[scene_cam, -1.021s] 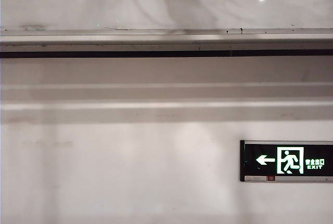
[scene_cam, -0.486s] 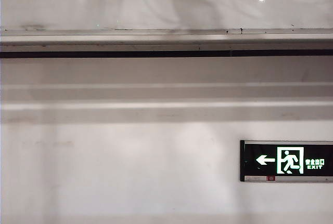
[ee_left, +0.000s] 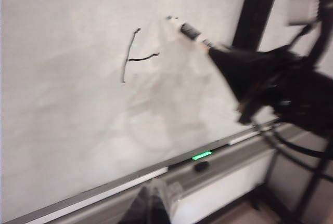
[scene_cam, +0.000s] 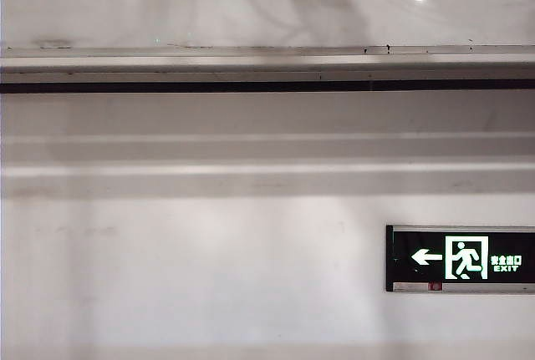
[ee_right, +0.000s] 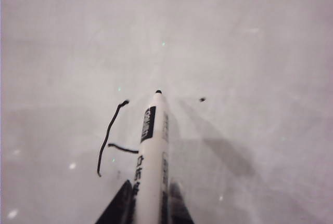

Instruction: Take a marker from the whiteboard tray, write "Hi!" on the whiteboard, and then put the marker back vertically into the whiteboard tray.

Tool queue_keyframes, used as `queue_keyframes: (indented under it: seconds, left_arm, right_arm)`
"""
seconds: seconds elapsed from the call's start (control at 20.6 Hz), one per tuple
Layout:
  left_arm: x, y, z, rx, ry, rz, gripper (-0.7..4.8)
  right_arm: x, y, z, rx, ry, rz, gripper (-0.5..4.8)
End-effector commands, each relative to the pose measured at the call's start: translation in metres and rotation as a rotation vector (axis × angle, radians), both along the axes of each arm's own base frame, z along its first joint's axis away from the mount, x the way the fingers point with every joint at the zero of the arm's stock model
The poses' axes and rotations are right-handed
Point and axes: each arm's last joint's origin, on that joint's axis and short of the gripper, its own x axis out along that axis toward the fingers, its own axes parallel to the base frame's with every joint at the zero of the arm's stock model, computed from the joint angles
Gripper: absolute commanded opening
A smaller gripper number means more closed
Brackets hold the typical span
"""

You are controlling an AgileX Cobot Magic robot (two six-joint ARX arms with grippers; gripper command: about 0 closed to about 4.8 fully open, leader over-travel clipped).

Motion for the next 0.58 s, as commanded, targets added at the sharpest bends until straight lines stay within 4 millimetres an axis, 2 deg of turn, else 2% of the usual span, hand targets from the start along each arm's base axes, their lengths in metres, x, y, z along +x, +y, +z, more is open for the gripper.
queue_keyframes:
  seconds: [0.05,0.58]
  left_arm:
    - [-0.004,-0.002,0.003,0.002,-0.021,-0.099,-0.06]
    - [-0.004,-0.002,0.003,0.002,-0.021,-0.107,-0.06]
  right_arm:
    - [0.000,-0.003,0.004,0.014,-0.027,-0.005,-0.01]
    - [0.014,-0.004,-0.005,0.001,-0.012,-0.025,-0.01]
